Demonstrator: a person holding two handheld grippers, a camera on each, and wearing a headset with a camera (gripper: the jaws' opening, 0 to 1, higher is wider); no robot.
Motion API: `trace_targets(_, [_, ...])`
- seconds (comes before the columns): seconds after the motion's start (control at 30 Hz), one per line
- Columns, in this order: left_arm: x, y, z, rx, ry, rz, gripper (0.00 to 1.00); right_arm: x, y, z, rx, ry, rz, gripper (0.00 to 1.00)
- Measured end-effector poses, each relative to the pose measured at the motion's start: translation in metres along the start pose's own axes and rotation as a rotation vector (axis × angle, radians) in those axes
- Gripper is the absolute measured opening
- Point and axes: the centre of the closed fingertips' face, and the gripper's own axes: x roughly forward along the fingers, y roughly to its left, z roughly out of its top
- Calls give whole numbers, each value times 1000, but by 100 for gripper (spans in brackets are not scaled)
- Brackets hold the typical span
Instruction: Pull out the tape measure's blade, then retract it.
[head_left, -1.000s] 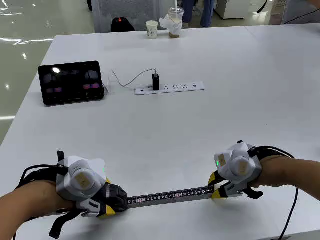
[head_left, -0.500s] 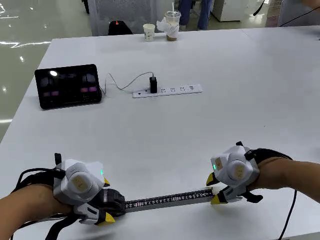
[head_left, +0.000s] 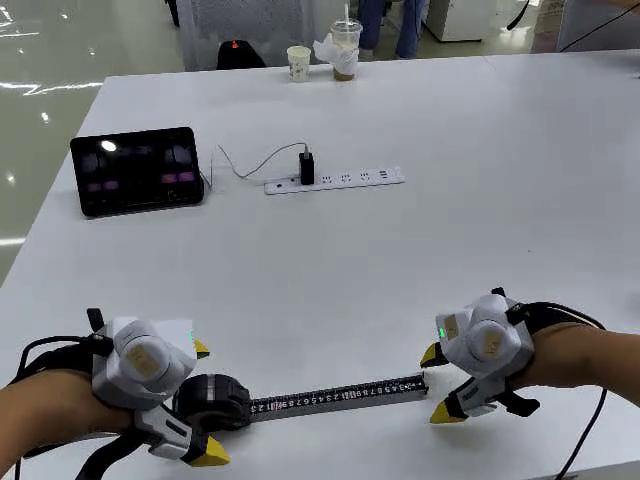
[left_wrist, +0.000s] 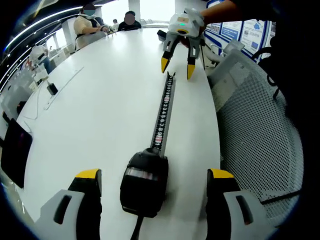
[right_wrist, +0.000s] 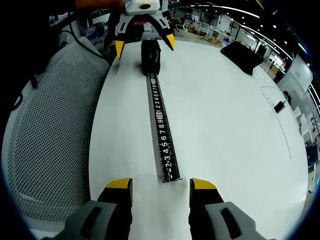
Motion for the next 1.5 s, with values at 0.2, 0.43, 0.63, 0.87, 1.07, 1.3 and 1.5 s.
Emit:
trace_targets(0.2, [-1,-4,1,-84,-29,1,94,-4,2,4,79,-80,-55,57])
trace_targets(0.43, [-4,-5,5,-186,-93,23,99,-16,-13,-5,290,-183,-178,73])
trace_targets(0.63, [-6,6,5,-270,-142,97,99,-23,-14,-9,386,-238,-215,80])
trace_targets(0.87, [-11,12,3,-409,-237,156,99,-26,-9,-10,492,-302,-222,89])
trace_targets(1.07, [-17,13,-11,-501,-269,193,99,-36,-12,-14,588,-379,-238,98])
trace_targets(1.3, [-24,13,-21,-498,-279,246,99,-50,-10,-16,560,-414,-288,99])
trace_targets(1.5, [-33,15,-23,-479,-317,296,99,-57,-5,-21,525,-408,-315,99])
